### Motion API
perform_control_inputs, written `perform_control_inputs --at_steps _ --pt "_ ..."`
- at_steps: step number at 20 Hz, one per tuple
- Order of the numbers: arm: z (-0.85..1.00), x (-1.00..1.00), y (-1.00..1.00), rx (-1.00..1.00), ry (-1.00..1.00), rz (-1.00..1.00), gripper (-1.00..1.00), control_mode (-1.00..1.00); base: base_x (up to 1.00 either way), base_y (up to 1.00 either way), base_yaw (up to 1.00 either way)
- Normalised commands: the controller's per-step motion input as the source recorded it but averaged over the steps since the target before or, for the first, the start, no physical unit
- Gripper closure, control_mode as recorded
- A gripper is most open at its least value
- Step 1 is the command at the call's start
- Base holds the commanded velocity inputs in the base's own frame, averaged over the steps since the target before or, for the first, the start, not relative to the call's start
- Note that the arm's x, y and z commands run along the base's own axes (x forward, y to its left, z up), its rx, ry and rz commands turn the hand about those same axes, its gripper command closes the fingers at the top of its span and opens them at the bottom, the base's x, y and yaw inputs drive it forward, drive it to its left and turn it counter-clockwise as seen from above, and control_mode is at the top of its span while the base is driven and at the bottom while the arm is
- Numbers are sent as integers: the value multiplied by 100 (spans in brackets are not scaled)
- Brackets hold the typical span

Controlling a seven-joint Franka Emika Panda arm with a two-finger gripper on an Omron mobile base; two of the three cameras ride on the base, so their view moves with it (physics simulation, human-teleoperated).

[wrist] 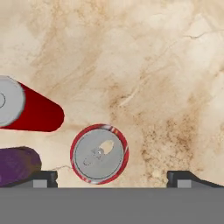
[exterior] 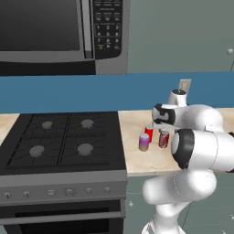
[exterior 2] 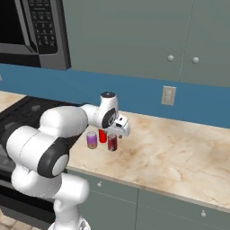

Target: Four empty soda cans are scattered around the kitchen. Gather all the cans and cluster them next to the stove for recycling.

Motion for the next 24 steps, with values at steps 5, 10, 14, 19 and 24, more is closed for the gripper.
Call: perform_control_inputs --at_steps 5,10,14,19,24 --pt "9 -45 10 -6 -7 -1 -100 -100 0 0 0" --pt "18 -44 9 0 0 0 -100 -100 0 0 0" --pt "27 -41 9 0 0 0 -100 -100 0 0 0" --pt "24 -46 12 0 0 0 -100 -100 0 0 0" --pt "28 -46 13 0 0 0 -100 -100 0 0 0"
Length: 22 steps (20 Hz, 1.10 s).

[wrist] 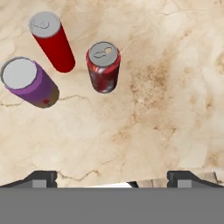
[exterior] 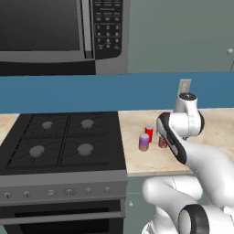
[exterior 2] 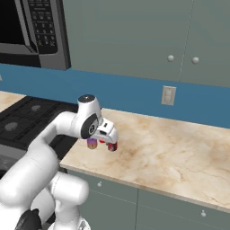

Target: Four empty soda cans are scattered around the kitchen. Gather all the cans and cluster them next to the stove for recycling.

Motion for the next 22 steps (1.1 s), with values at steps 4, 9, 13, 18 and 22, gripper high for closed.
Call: perform_control_inputs --at_steps 4,9,13,18,22 --pt "21 -54 12 -2 -3 0 -100 -100 0 0 0" --pt "4 -58 17 -4 -6 0 -100 -100 0 0 0" --pt "4 -54 21 -1 -2 0 -100 -100 0 0 0" --pt "8 -55 18 0 0 0 -100 -100 0 0 0" --pt "6 -44 14 0 -2 0 -100 -100 0 0 0"
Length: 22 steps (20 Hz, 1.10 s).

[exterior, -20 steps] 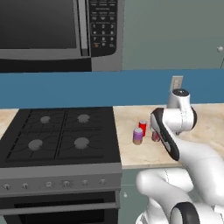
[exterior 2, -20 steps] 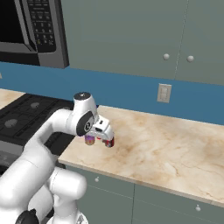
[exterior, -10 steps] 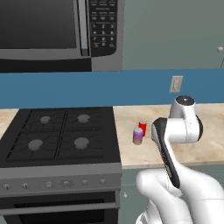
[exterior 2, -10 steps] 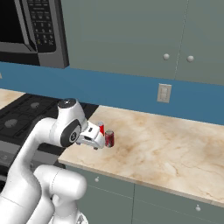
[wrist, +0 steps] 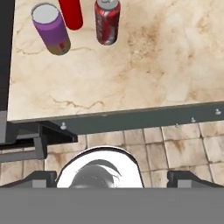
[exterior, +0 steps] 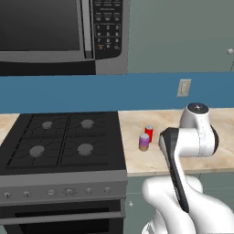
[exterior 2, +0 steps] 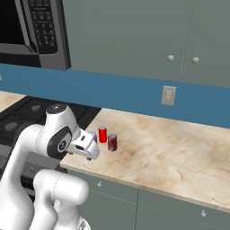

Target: Four empty soda cans are scattered around the kitchen. Gather all the cans and cluster them next to the stove for recycling.

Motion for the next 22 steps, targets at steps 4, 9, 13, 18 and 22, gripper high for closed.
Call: perform_control_inputs --at_steps 4,9,13,18,22 --pt "1 -3 0 0 -5 0 -100 -100 0 0 0" --pt "0 0 0 0 0 0 -100 100 -20 9 0" --pt "0 0 0 0 0 0 -100 100 -60 21 0" --pt "0 0 0 0 0 0 -100 100 -69 21 0" --pt "0 0 0 0 0 0 -100 100 -64 26 5"
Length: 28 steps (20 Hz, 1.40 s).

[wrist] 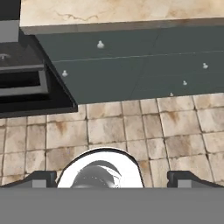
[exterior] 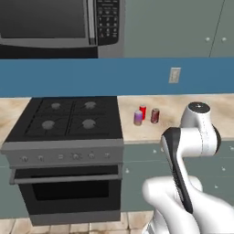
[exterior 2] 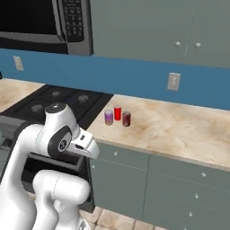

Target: Four empty soda cans are scattered around the kitchen. Gather all the cans and cluster them next to the stove for recycling.

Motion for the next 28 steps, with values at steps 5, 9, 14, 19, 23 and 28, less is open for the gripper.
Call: perform_control_inputs --at_steps 5,9,14,19,23,28 --pt "0 0 0 0 0 0 -100 100 -57 32 15" --pt "0 0 0 0 0 0 -100 100 -42 45 37" --pt "0 0 0 0 0 0 -100 100 -26 50 56" --pt "0 0 0 0 0 0 -100 100 -24 46 64" --pt "0 0 0 0 0 0 -100 100 -24 46 66" --pt "0 0 0 0 0 0 -100 100 -15 45 70"
